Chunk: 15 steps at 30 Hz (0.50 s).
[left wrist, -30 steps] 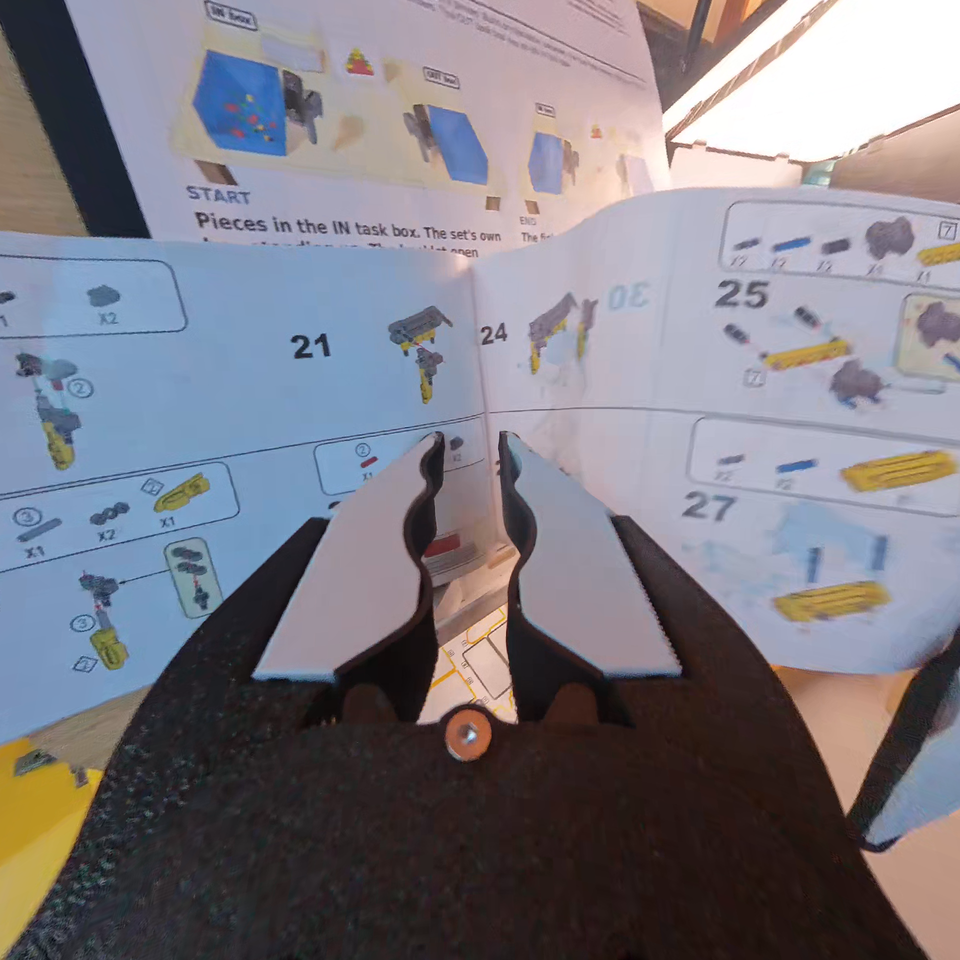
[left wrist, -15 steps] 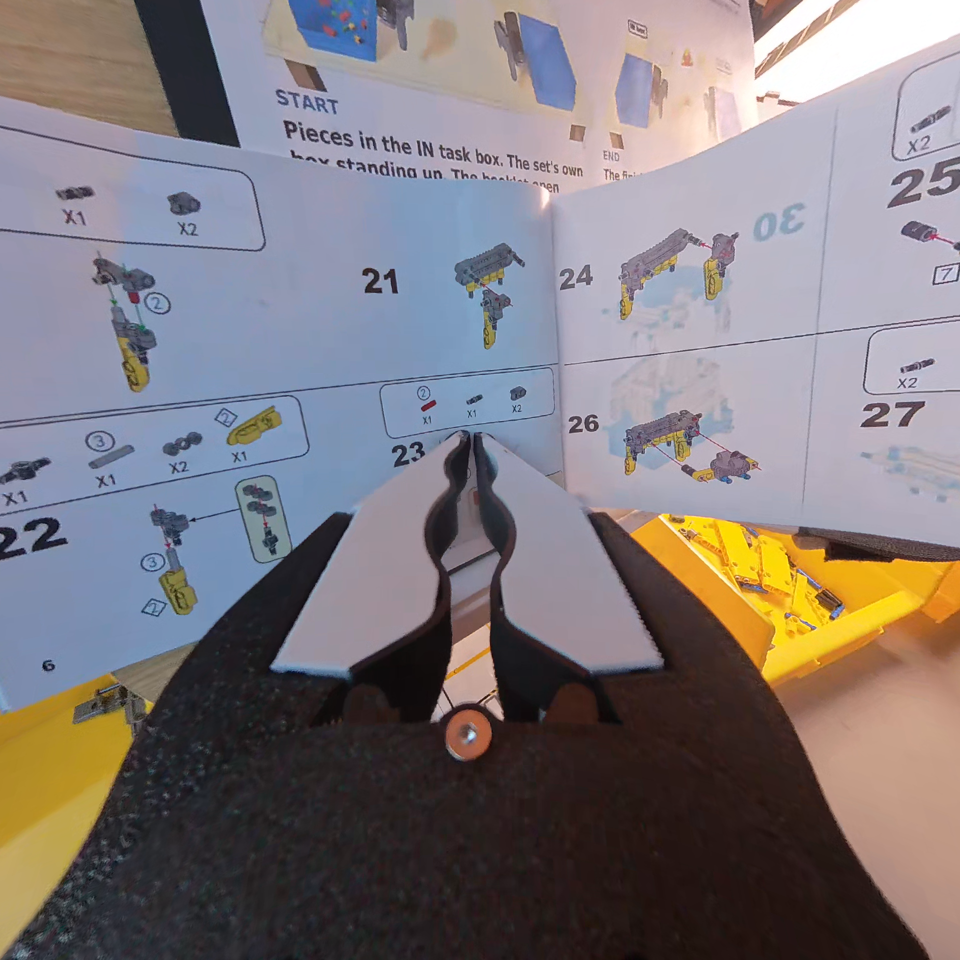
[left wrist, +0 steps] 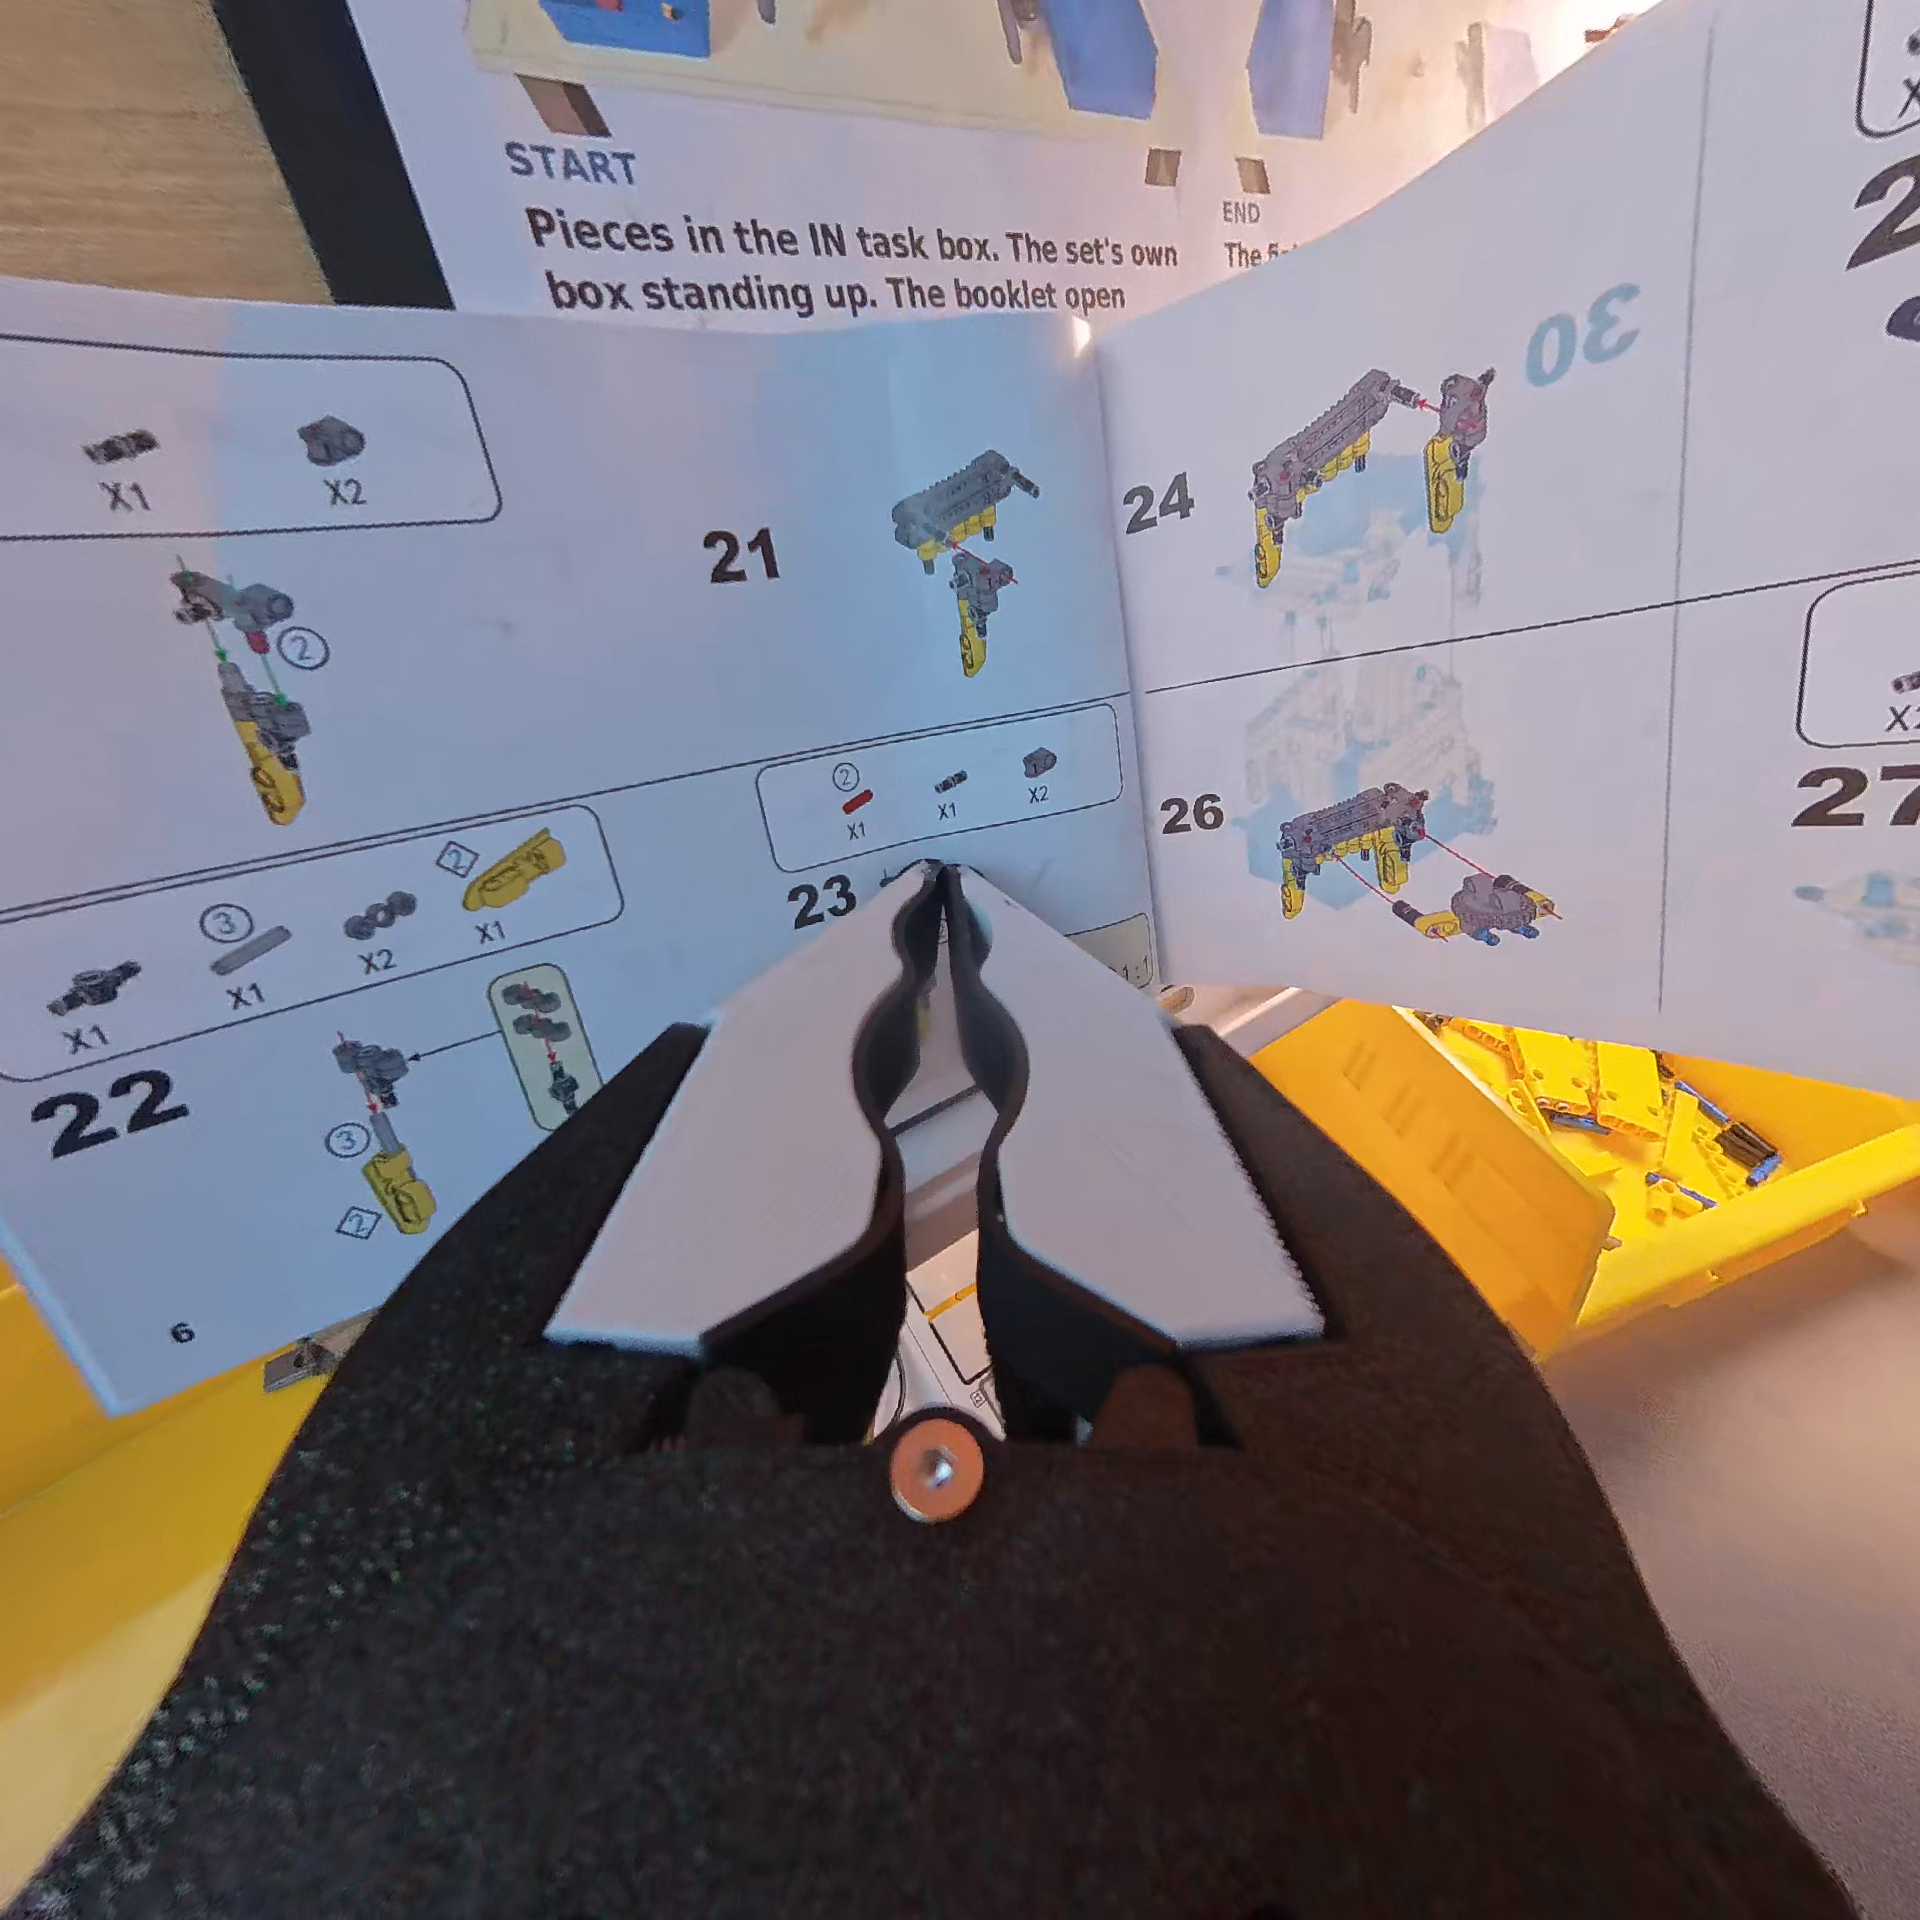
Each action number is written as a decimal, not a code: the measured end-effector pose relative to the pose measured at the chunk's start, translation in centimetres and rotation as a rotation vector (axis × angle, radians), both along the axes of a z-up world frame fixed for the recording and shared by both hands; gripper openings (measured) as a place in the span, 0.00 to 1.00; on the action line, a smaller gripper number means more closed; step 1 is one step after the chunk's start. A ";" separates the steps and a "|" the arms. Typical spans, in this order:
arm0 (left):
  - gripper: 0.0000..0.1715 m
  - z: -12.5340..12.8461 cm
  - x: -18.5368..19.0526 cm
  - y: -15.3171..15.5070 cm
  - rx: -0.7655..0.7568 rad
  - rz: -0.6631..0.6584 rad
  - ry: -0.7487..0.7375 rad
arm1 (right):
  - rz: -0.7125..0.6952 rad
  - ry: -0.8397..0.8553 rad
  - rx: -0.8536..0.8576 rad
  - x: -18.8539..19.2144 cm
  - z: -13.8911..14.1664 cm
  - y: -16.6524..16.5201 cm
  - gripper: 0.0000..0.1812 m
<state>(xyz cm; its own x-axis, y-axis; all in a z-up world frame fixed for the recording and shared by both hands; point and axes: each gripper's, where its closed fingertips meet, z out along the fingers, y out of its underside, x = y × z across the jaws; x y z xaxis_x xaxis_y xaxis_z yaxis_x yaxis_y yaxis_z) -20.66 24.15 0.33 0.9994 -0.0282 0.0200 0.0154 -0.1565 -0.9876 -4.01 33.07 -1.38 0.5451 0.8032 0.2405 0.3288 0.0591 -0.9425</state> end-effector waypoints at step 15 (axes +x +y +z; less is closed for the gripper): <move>0.00 0.0 0.0 0.0 0.008 0.024 0.029 | 0.349 0.236 0.000 -1.5 5.4 -14.1 0.46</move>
<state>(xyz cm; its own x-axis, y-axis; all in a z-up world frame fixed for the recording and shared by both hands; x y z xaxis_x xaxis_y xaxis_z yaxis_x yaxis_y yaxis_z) -20.70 24.19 0.29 1.0000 -0.0039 -0.0088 -0.0093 -0.1486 -0.9888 -5.48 18.94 4.03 0.2804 0.9493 0.1422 0.0644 0.1292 -0.9895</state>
